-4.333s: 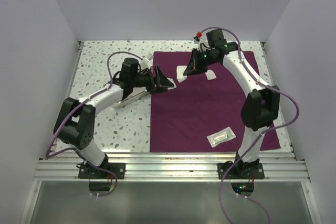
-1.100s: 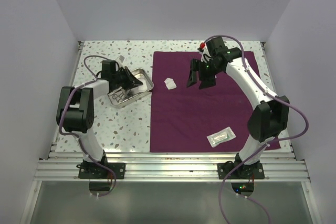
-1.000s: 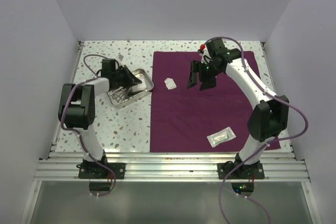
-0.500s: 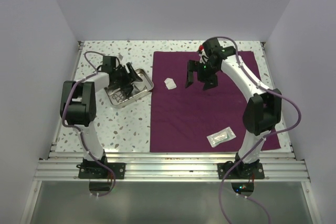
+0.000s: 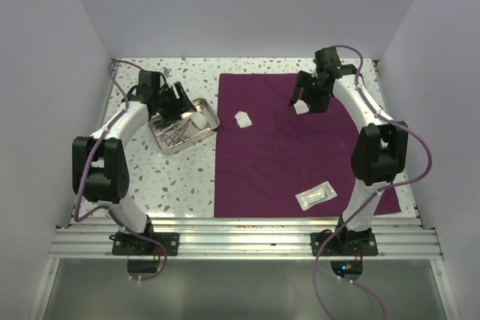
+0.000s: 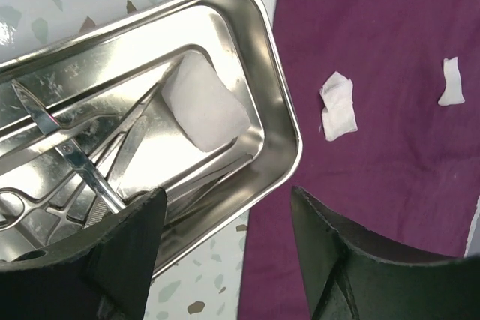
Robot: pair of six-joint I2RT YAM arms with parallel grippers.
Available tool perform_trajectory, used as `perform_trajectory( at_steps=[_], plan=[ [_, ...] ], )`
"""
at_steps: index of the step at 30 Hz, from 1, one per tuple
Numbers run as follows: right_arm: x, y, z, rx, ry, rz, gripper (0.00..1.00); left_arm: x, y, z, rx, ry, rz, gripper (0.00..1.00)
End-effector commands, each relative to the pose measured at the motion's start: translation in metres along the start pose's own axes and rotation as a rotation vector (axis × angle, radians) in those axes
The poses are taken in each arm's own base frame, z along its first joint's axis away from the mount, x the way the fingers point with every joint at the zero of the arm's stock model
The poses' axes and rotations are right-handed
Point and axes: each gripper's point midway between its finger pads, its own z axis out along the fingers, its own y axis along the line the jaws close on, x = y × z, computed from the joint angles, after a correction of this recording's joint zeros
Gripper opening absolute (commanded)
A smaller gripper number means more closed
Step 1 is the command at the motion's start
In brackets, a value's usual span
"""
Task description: Prepare the surgical pack
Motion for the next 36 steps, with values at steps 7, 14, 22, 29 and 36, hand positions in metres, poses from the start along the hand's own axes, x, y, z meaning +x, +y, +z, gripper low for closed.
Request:
perform_trajectory(
  at_steps=[7,14,22,29,36],
  plan=[
    [-0.081,-0.055,0.068,0.007,-0.134,0.204,0.7,-0.001,-0.049,-0.011,0.115,-0.003,0.102,0.69],
    [-0.086,-0.063,0.094,-0.108,-0.12,0.249,0.71,0.008,-0.062,-0.004,0.125,0.028,0.126,0.68],
    [-0.067,-0.06,0.095,-0.146,-0.076,0.246,0.6,0.009,-0.065,-0.001,0.132,0.041,0.132,0.68],
    [-0.054,-0.06,0.107,-0.173,-0.041,0.241,0.56,0.011,-0.068,0.004,0.151,0.062,0.134,0.68],
    [-0.059,-0.076,0.12,-0.11,-0.048,0.237,0.48,0.014,-0.067,0.011,0.158,0.089,0.121,0.68]
  ],
)
